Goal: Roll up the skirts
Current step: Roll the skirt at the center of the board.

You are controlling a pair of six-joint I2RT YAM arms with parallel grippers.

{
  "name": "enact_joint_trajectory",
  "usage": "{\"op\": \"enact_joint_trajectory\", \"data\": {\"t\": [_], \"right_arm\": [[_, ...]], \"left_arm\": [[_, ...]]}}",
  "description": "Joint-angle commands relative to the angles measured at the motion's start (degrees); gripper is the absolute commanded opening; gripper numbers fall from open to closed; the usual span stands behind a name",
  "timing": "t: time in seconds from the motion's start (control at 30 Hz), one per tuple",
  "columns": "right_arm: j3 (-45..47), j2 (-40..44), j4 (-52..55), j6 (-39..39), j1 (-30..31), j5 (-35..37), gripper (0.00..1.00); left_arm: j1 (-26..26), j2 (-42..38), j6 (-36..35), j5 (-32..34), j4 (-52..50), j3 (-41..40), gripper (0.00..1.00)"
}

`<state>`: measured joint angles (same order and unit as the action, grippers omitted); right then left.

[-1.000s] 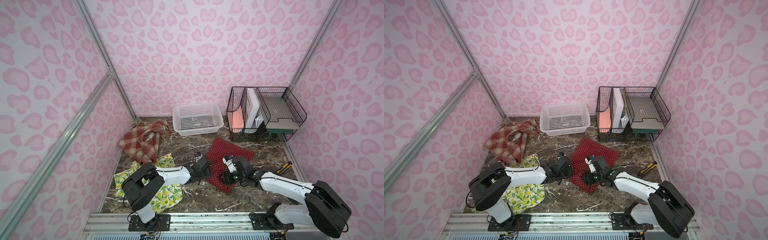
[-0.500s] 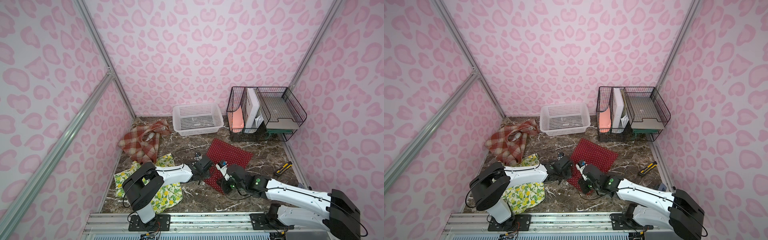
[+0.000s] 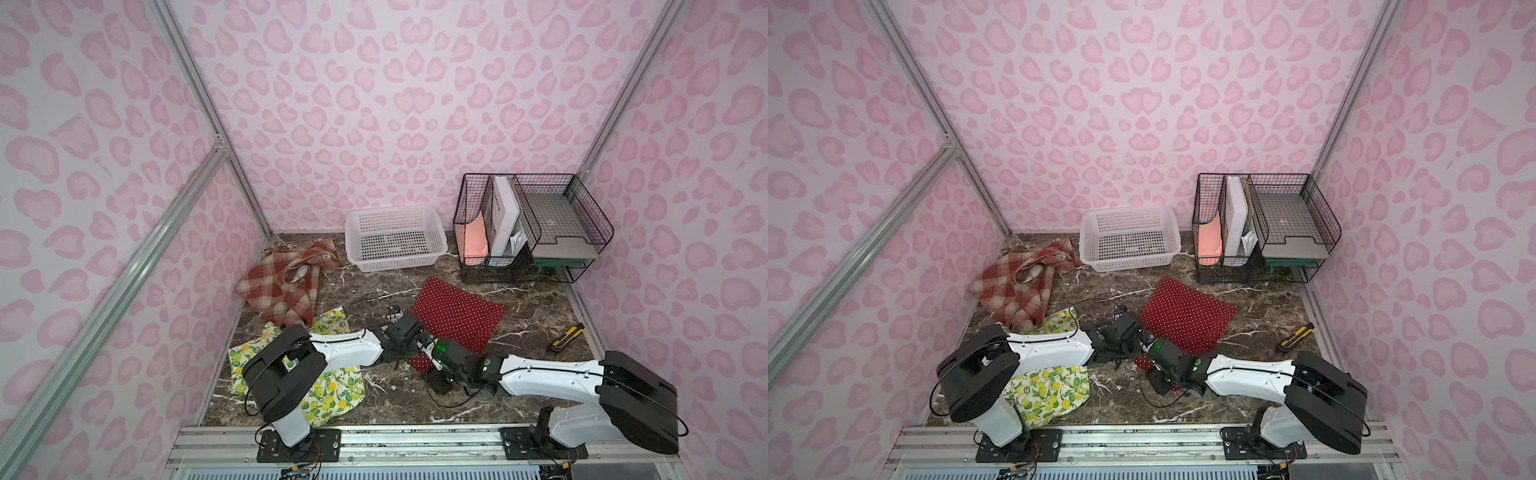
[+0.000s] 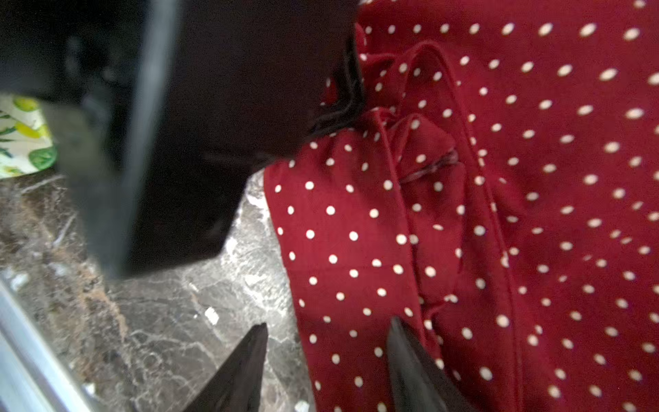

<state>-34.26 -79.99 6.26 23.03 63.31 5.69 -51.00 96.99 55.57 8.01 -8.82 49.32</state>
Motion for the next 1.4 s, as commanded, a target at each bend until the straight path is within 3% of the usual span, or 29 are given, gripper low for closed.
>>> {"op": "enact_joint_trajectory", "data": {"t": [0.0,0.33,0.43,0.57,0.73,0.77,0.87,0.97,1.1,1.23,1.37], "right_arm": [[-1.87,-1.8,3.4,0.0,1.32,7.78,0.64],[-7.3,-13.27,13.75,6.17,4.95,11.78,0.66],[-8.17,-15.32,15.77,8.26,5.0,10.56,0.56],[-8.84,-18.47,17.0,8.4,4.98,9.04,0.27],[-8.34,-18.54,15.67,6.81,4.47,6.74,0.04],[-8.21,-18.23,15.27,6.37,4.24,5.81,0.0],[-6.89,-14.92,11.3,4.77,2.24,-2.09,0.0],[-5.41,-9.49,6.33,4.71,-1.66,-13.12,0.0],[-5.24,-4.71,1.93,6.18,-6.87,-27.1,0.0],[-5.6,-5.46,-0.42,6.66,-12.29,-34.75,0.0],[-4.69,-8.43,-6.37,8.33,-17.64,-42.92,0.0]], "left_arm": [[0.62,0.81,-2.02,-2.78,-4.63,-0.65,0.0],[3.35,1.01,-4.23,-7.35,-3.46,-0.62,0.0],[4.14,0.27,-4.75,-8.05,-3.44,-0.98,0.0],[5.28,-0.68,-5.47,-9.58,-3.68,-1.07,0.0],[6.68,-2.21,-6.22,-10.65,-4.69,-0.94,0.0],[7.02,-2.59,-6.42,-10.89,-5.08,-0.82,0.02],[8.15,-4.5,-6.94,-10.96,-6.55,-0.73,0.3],[9.61,-8.55,-7.45,-9.27,-9.78,-1.15,0.51],[11.04,-16.18,-9.11,-4.42,-16.71,-1.63,0.71],[12.29,-23.75,-10.49,-1.06,-22.78,-2.17,0.75],[12.27,-27.56,-9.42,-4.14,-21.5,-5.74,0.73]]}}
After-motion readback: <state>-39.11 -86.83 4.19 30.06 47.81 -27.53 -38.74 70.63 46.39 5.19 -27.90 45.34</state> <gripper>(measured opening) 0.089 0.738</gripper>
